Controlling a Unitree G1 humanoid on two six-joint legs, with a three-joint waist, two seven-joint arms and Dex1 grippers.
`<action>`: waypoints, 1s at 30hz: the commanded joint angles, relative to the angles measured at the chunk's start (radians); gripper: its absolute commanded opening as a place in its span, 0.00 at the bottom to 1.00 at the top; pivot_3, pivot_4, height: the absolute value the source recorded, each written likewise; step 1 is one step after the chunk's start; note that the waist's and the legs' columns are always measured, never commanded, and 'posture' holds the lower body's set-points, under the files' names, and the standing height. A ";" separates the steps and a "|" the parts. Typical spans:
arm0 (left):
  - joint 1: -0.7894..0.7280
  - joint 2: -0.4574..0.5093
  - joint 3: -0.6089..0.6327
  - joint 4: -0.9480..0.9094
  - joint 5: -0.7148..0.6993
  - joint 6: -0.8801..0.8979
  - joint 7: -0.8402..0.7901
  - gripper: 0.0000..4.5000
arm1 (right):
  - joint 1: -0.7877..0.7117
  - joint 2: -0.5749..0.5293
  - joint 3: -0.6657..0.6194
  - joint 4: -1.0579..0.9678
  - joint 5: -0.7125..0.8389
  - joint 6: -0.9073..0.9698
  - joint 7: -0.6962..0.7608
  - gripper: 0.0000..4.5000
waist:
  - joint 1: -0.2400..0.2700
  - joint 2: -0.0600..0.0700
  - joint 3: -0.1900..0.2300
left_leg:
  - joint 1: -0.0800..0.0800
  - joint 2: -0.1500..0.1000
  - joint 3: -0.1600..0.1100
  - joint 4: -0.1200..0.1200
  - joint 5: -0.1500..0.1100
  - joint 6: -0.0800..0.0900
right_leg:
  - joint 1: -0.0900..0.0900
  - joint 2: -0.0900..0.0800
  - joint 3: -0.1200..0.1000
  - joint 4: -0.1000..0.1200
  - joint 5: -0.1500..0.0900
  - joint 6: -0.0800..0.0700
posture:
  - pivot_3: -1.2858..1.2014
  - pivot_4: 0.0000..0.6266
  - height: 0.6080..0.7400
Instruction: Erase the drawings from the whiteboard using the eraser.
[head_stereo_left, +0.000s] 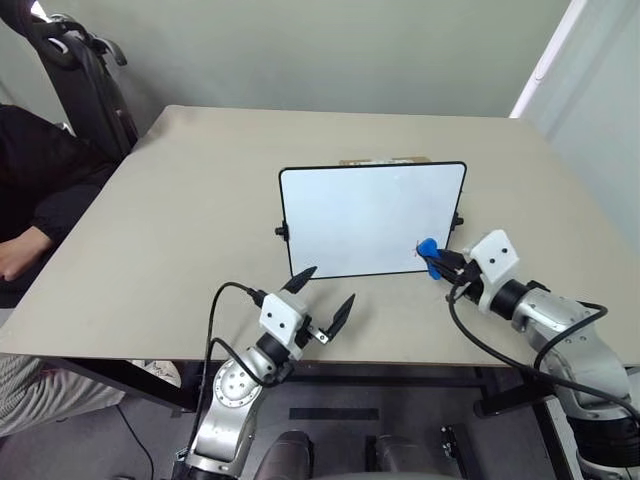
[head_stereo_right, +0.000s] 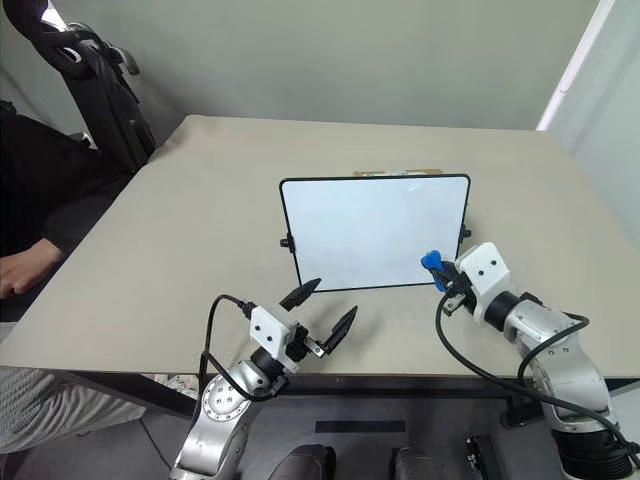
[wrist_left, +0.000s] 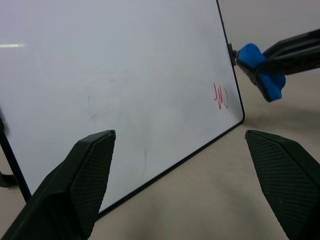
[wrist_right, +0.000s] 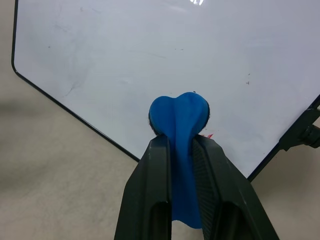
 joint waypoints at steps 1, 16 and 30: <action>0.010 0.004 -0.004 -0.051 0.000 0.006 0.005 1.00 | 0.005 0.004 -0.007 -0.021 -0.005 -0.023 -0.004 0.14 | 0.000 0.000 0.000 | 0.000 0.000 0.000 0.000 0.000 0.000 | 0.000 0.000 0.000 0.000 0.000 0.000 | 0.52 0.24 0.92; 0.010 0.009 -0.010 0.010 0.011 0.030 0.003 1.00 | 0.031 0.005 -0.017 -0.048 -0.003 -0.008 -0.008 0.14 | 0.000 0.001 0.000 | 0.000 0.000 0.000 0.000 -0.002 -0.003 | 0.000 0.000 0.000 0.000 0.000 -0.001 | 0.52 0.24 0.92; 0.037 0.023 -0.004 -0.020 0.001 0.025 -0.004 1.00 | 0.047 0.019 -0.064 -0.051 0.005 0.045 -0.051 0.14 | 0.001 0.001 0.000 | 0.000 0.000 0.000 0.000 -0.002 -0.003 | -0.001 0.000 0.000 0.000 -0.001 -0.004 | 0.52 0.24 0.92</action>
